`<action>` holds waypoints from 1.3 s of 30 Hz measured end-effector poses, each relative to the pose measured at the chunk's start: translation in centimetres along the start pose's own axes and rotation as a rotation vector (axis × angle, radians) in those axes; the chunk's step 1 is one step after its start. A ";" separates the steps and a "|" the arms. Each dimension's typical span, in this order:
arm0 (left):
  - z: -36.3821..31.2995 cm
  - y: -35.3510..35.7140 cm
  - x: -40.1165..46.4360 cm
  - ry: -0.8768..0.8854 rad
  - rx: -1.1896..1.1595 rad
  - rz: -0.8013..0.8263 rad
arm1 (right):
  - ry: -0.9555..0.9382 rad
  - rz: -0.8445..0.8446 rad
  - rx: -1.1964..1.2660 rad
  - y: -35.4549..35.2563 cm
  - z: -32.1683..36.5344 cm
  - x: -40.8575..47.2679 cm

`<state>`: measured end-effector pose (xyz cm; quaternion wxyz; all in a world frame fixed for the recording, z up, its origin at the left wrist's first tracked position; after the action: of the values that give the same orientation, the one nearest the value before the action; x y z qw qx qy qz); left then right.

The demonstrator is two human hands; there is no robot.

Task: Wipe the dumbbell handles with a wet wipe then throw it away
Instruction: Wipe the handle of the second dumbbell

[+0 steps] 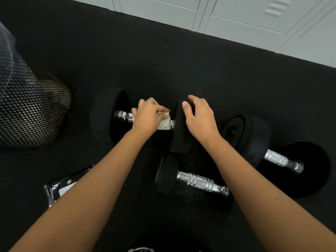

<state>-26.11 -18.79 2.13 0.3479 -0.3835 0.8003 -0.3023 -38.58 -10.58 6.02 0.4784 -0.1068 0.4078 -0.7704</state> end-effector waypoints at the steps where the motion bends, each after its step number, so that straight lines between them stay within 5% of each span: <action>1: -0.2 -0.2 -0.2 0.050 0.016 -0.066 | -0.007 -0.002 -0.006 0.1 0.0 -0.2; 5: -1.4 -0.2 -1.8 0.260 0.202 -0.233 | -0.013 0.016 -0.005 0.7 0.3 -0.7; 12: -0.6 1.3 -3.8 0.390 0.259 -0.145 | -0.004 0.076 -0.057 2.0 0.1 -1.1; 17: -0.5 0.6 -1.8 0.313 0.025 0.068 | -0.033 0.038 -0.130 1.9 0.2 -1.3; 23: -0.8 1.0 -1.6 0.316 0.054 0.141 | -0.042 0.013 -0.133 1.9 0.2 -1.3; 28: -1.2 1.2 1.3 0.118 0.167 0.382 | -0.062 0.005 -0.142 1.9 0.2 -1.3; 39: -2.2 1.1 1.9 0.137 0.197 0.423 | -0.088 -0.008 -0.161 1.8 0.4 -1.3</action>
<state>-29.19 -19.25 1.97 0.3839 -0.1503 0.8512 -0.3247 -36.53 -10.09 5.24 0.4828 -0.1801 0.4464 -0.7316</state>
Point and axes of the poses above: each hand's wrist, its own x-axis towards the middle knuckle, its own y-axis out of the palm, z = x × y, the point moved 7 cm from there along x, towards the middle knuckle
